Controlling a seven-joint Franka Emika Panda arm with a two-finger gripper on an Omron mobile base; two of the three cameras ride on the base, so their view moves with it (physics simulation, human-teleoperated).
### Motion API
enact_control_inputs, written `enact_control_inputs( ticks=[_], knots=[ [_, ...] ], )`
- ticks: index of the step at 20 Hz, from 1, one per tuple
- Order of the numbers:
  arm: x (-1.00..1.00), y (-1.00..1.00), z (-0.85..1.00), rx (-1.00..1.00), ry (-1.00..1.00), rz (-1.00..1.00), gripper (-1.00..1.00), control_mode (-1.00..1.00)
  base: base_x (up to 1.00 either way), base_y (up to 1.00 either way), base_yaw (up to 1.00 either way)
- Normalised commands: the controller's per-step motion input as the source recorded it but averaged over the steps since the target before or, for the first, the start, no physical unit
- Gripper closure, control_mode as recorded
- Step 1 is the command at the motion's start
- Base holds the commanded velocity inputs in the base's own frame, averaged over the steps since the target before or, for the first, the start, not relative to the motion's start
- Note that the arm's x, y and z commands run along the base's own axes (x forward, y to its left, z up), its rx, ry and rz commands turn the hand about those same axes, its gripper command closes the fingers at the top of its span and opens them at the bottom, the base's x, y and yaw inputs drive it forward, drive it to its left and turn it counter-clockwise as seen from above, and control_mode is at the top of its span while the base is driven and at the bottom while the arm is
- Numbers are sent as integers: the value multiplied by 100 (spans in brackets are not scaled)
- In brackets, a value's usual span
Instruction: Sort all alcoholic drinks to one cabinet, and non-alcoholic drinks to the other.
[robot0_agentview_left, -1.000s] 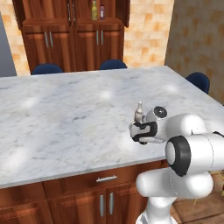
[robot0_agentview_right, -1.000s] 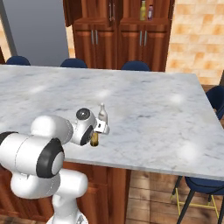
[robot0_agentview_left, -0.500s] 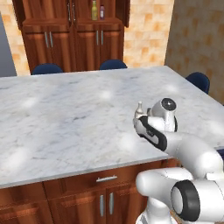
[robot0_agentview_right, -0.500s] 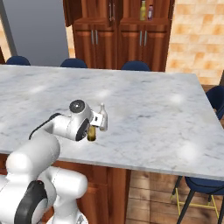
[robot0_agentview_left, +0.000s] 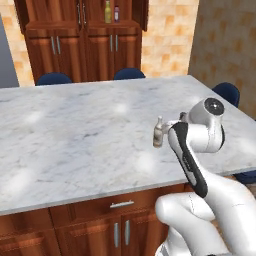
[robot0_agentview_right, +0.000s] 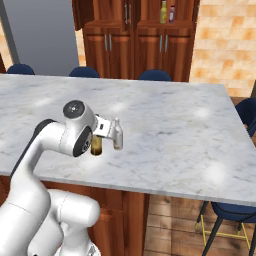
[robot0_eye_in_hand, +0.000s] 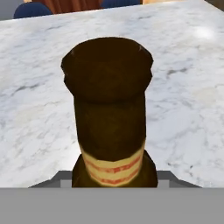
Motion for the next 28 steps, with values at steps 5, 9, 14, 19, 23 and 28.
enact_control_inputs(
  ticks=[5,9,14,19,23,28],
  knots=[
    [-94,-4,89,1,0,-1,100,-100,0,0,0],
    [-91,-5,41,2,-1,-2,100,-100,0,0,0],
    [-75,0,15,0,-4,-1,100,-100,0,0,0],
    [0,0,0,0,0,0,100,100,-88,-25,0],
    [0,0,0,0,0,0,100,100,-83,-86,0],
    [0,0,0,0,0,0,100,100,-5,-100,0]
  ],
)
